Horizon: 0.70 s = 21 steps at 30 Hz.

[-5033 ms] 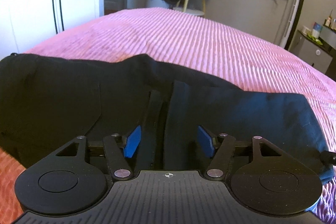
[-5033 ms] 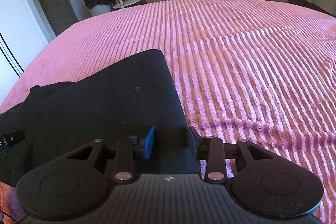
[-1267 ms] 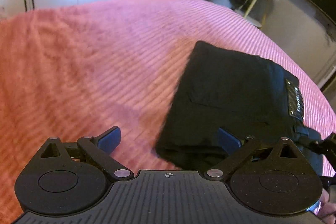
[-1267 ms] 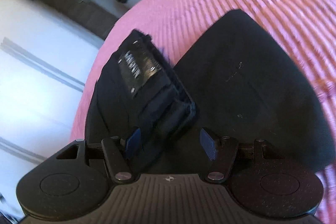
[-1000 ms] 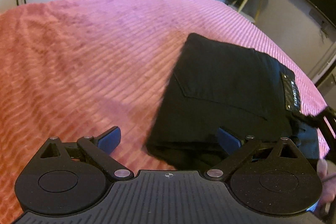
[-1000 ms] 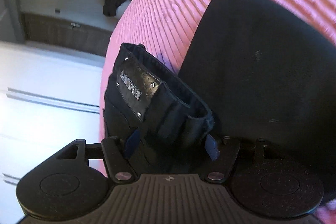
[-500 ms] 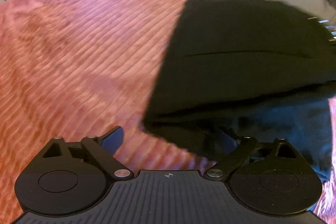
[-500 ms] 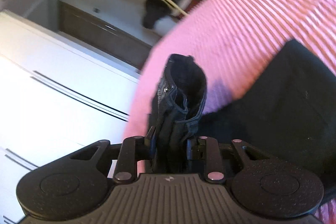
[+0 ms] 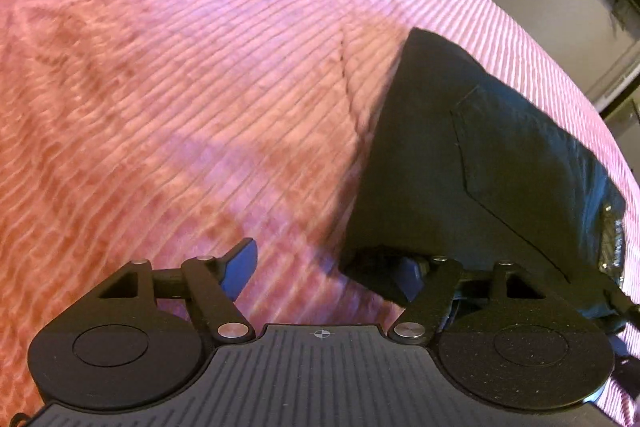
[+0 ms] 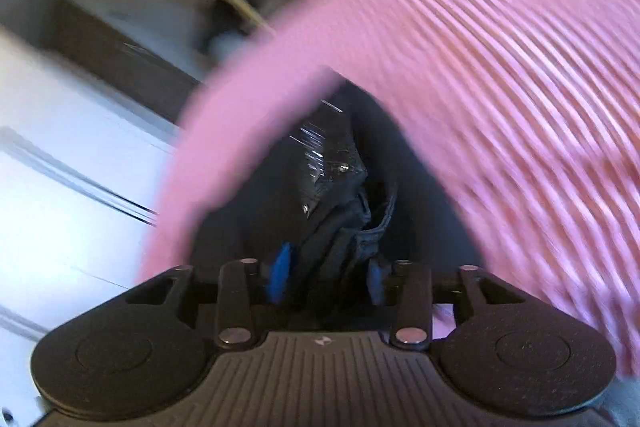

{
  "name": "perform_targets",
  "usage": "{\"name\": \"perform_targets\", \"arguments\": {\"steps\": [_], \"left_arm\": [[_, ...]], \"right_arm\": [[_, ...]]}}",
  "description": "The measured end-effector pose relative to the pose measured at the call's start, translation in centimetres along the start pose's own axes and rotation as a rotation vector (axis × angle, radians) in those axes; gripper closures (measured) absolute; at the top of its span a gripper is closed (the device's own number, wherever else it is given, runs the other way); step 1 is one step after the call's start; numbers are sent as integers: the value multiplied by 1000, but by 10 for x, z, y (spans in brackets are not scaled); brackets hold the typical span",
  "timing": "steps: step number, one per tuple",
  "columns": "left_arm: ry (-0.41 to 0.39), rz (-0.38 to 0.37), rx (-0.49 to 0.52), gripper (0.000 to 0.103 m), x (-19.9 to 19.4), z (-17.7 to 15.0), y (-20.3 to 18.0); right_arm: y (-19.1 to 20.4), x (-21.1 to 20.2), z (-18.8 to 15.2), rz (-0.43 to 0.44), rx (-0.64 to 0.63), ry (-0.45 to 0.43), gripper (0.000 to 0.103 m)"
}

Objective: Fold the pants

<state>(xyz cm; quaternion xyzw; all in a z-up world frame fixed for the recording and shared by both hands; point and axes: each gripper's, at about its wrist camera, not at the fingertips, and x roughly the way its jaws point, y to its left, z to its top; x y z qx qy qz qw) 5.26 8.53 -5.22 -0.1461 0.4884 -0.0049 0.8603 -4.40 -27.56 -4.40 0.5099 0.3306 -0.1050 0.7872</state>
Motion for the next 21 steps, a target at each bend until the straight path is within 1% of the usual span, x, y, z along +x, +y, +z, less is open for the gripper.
{"name": "perform_targets", "arguments": {"steps": [1, 2, 3, 4, 5, 6, 8, 10, 12, 13, 14, 16, 18, 19, 21], "left_arm": [[-4, -15, 0, 25, -2, -1, 1], [-7, -23, -1, 25, -4, -1, 1], [-7, -25, -2, 25, -6, -2, 1], [-5, -29, 0, 25, -6, -2, 0], [-5, -30, 4, 25, -7, -2, -1], [-7, -28, 10, 25, -7, -3, -2], [-3, -23, 18, 25, -6, -3, -3], [2, -18, 19, 25, -4, -3, -4], [3, -18, 23, 24, -5, -3, -5], [3, -19, 26, 24, -5, -3, -5], [1, -17, 29, 24, -5, -3, -6], [0, -13, 32, 24, -5, -3, -6], [1, -7, 33, 21, -4, -3, -6], [-2, -2, 33, 21, -4, -3, -6], [-9, 3, 32, 20, -5, -3, -6]], "right_arm": [[-8, -1, -2, 40, 37, -17, 59], [-14, -3, -1, 67, 75, -31, 55], [-17, -5, 1, 87, 96, -39, 47], [-19, -5, 4, 115, 115, -46, 43], [-21, -4, 7, 134, 131, -44, 36], [-21, 1, 11, 145, 144, -43, 33], [-26, 14, 22, 156, 172, -43, 33], [-25, 22, 25, 173, 186, -37, 36], [-19, 26, 29, 135, 152, -33, 54], [-14, 26, 30, 113, 125, -36, 60], [-8, 25, 32, 85, 80, -39, 70], [11, 21, 31, 60, -6, -60, 73], [37, 8, 29, 38, -133, -110, 75], [47, 5, 29, 37, -170, -133, 75], [62, -6, 29, 58, -196, -164, 76]]}}
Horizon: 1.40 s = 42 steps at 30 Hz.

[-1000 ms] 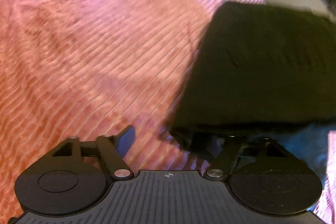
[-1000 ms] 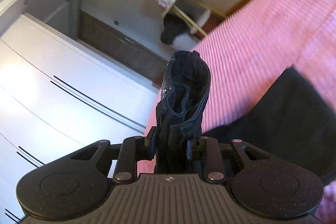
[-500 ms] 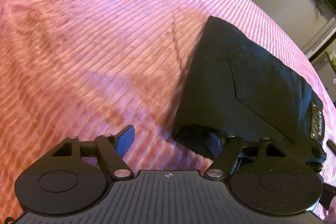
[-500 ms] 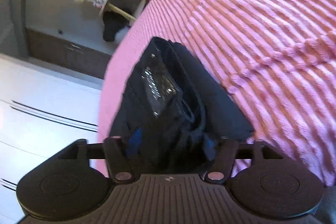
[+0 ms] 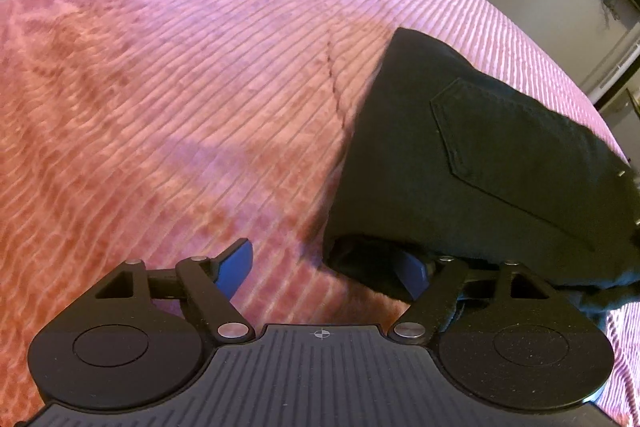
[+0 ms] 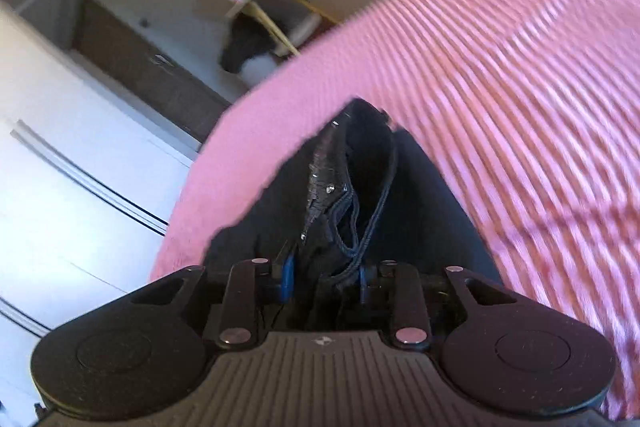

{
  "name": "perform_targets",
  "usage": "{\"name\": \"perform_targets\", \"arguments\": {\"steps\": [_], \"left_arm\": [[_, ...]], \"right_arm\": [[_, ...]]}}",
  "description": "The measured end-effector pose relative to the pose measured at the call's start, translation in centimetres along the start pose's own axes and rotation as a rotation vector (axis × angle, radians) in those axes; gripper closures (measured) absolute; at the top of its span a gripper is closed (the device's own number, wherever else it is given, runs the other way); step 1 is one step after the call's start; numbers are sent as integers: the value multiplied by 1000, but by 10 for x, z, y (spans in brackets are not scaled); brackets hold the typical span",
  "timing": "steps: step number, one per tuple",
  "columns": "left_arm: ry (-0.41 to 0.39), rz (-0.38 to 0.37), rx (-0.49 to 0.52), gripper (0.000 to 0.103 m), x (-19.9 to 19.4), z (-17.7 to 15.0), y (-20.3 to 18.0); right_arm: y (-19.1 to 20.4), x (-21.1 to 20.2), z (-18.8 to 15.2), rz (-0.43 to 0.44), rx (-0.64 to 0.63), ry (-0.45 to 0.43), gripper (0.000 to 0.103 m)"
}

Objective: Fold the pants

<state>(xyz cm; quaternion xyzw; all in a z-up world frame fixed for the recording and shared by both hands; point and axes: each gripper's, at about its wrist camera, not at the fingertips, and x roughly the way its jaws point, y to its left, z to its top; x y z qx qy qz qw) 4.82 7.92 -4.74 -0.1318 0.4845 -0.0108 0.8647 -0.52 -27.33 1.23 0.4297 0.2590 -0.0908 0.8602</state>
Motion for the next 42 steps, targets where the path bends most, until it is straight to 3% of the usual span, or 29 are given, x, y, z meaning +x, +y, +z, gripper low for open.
{"name": "perform_targets", "arguments": {"steps": [6, 11, 14, 17, 19, 21, 25, 28, 30, 31, 33, 36, 42], "left_arm": [[-18, 1, -10, 19, -3, -1, 1], [-44, -9, -9, 19, -7, -1, 1], [-50, -15, -10, 18, -8, -1, 0], [-59, -20, -3, 17, -10, -2, -2], [-62, -10, 6, 17, -13, -3, -4], [-67, -7, 6, 17, -17, -4, -4], [-112, -14, 4, 17, -34, -5, -4], [-126, 50, 47, 17, -44, -5, -18], [-128, 70, 63, 17, -52, -3, -25], [-150, 45, 69, 17, -60, 0, -27], [-224, 18, 87, 5, -75, 8, -32], [-300, 7, 181, 3, -74, 23, -48], [-215, 54, 332, 3, 2, 50, -90]], "right_arm": [[15, -13, 12, 2, -61, -36, 76], [13, -36, 0, -12, -97, -59, 76], [0, -35, -3, -47, -111, -67, 76], [-25, -23, -5, -96, -60, -16, 75], [-41, -15, -7, -200, -40, 52, 65], [-49, -24, -5, -292, -51, 18, 62], [-48, -50, 14, -301, -106, -56, 60], [-24, -51, 23, -282, -224, -67, 61], [-5, -38, 25, -266, -314, -50, 61], [5, -31, 25, -260, -353, -41, 61], [24, -10, 24, -245, -430, -7, 61], [43, 26, 20, -244, -520, 45, 65], [55, 92, 15, -405, -652, 152, 74]]}}
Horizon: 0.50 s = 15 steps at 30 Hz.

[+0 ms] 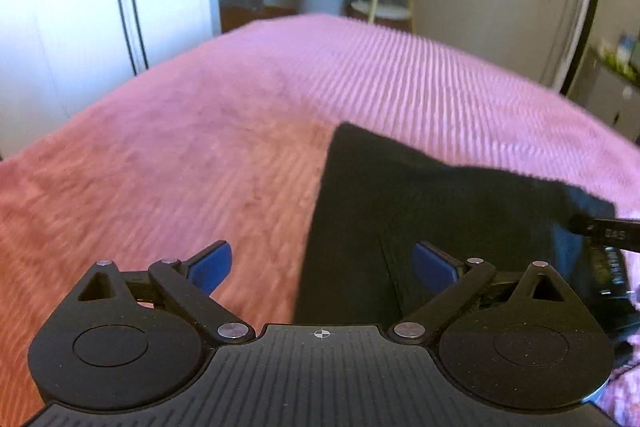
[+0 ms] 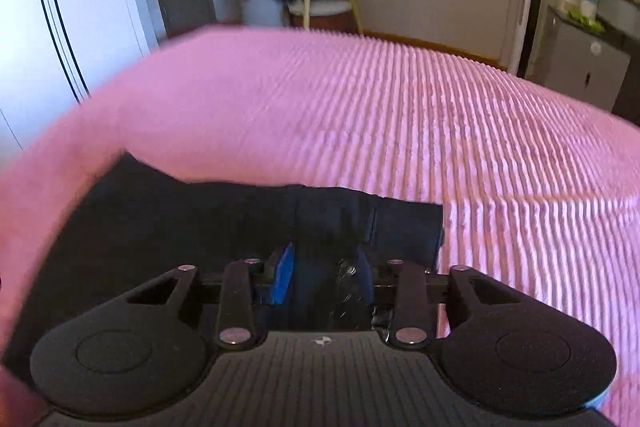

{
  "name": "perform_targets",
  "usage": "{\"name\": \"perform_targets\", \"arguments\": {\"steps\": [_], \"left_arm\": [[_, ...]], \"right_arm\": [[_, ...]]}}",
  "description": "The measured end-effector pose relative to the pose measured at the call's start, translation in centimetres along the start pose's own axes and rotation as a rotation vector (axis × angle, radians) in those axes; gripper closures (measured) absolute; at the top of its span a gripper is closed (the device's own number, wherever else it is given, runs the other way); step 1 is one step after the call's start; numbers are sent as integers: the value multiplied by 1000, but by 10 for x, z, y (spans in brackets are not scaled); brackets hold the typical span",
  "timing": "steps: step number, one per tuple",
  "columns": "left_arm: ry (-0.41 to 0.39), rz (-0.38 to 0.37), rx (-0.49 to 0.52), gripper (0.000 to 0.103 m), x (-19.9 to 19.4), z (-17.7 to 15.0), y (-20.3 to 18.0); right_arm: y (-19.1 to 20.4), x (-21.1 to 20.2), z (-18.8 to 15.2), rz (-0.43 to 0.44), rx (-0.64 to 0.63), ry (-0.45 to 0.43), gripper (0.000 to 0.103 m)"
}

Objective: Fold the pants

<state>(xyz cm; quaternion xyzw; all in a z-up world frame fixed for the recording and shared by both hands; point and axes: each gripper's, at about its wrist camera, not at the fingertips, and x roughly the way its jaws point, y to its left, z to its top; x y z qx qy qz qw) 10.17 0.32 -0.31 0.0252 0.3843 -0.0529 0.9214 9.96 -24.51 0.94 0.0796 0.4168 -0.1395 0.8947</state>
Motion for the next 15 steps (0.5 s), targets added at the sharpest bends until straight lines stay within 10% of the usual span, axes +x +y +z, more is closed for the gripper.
{"name": "perform_targets", "arguments": {"steps": [7, 15], "left_arm": [[85, 47, 139, 0, 74, -14, -20], [109, -48, 101, 5, 23, -27, 5]], "right_arm": [[-6, 25, -7, 20, -31, 27, 75], [-38, -53, -41, 200, 159, 10, 72]]}}
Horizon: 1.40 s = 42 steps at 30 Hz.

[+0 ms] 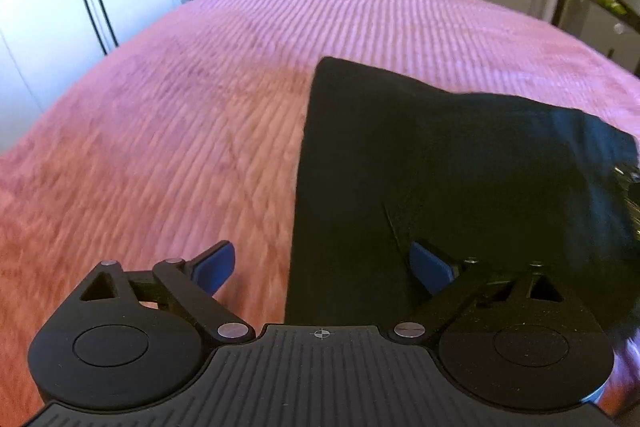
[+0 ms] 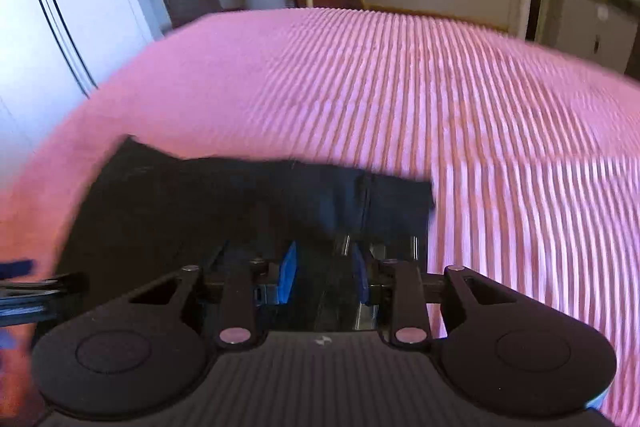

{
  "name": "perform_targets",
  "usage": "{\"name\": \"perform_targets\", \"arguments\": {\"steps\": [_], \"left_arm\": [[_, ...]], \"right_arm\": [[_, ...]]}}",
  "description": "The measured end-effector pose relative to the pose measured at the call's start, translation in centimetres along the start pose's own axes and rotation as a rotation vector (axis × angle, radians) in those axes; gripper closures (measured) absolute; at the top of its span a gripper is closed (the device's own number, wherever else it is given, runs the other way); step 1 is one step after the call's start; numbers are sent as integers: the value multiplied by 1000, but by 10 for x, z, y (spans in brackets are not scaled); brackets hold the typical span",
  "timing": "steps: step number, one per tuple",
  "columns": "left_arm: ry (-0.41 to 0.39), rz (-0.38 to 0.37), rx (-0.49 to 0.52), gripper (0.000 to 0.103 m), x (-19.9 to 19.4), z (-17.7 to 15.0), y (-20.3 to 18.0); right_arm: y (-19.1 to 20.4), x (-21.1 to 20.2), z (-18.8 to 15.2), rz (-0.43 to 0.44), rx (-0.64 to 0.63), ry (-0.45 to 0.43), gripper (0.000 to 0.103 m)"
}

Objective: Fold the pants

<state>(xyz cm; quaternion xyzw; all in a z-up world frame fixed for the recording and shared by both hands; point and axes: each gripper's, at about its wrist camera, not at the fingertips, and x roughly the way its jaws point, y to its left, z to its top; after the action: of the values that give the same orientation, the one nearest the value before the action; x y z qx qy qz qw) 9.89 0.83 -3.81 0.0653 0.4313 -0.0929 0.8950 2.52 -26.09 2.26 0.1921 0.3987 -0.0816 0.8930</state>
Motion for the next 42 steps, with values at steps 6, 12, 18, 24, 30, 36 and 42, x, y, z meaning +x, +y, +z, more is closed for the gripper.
{"name": "perform_targets", "arguments": {"steps": [6, 12, 18, 24, 30, 36, 42], "left_arm": [[65, -76, -49, 5, -4, -29, -4], [53, -69, -26, 5, -9, -31, -9], [132, -122, -135, 1, 6, -31, 9], [114, -160, -255, 4, -4, -19, 42], [171, -238, -333, 4, 26, 14, 65], [249, -359, -320, 4, 55, 20, 58], [263, -440, -266, 0, 72, 26, 44]], "right_arm": [[-22, -36, -57, 30, 63, 20, 71], [-17, -34, -56, -30, 107, 80, 69], [-52, -4, -69, 12, 276, 171, 25], [-79, -35, -62, 75, 312, 76, 25], [-109, -10, -33, 207, 444, 83, 25], [-121, 37, -26, 365, 527, 187, 23], [-126, 56, -24, 482, 589, 206, 30]]}}
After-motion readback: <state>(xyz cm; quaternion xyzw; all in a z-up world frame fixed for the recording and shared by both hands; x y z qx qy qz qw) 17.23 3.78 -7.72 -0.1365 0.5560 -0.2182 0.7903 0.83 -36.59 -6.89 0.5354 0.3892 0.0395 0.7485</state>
